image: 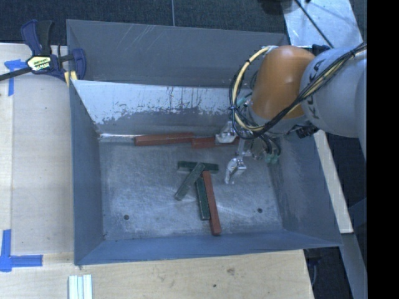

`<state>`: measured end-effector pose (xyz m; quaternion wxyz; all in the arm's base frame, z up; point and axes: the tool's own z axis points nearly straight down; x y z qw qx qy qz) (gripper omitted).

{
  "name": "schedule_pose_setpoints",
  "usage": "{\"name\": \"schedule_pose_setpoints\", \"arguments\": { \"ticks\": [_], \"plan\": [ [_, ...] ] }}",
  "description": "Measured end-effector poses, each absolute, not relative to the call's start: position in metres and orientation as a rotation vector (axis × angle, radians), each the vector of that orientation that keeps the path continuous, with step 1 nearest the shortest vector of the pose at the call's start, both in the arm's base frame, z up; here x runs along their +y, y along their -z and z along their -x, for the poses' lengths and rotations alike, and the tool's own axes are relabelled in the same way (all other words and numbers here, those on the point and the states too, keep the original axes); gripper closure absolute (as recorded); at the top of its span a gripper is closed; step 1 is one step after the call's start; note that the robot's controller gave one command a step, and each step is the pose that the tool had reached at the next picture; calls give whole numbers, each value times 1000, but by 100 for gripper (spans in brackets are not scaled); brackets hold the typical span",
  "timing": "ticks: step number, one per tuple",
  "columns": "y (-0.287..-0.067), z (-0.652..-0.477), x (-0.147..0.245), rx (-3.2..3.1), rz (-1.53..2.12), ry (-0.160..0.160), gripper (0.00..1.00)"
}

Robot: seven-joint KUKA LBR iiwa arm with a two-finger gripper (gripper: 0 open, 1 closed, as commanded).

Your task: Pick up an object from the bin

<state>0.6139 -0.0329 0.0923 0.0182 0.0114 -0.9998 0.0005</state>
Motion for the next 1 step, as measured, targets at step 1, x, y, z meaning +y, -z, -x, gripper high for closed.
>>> {"name": "schedule_pose_setpoints", "arguments": {
  "ticks": [1],
  "plan": [
    [-92,-614,-33,-3108,-37,-1,0]
  ]
}}
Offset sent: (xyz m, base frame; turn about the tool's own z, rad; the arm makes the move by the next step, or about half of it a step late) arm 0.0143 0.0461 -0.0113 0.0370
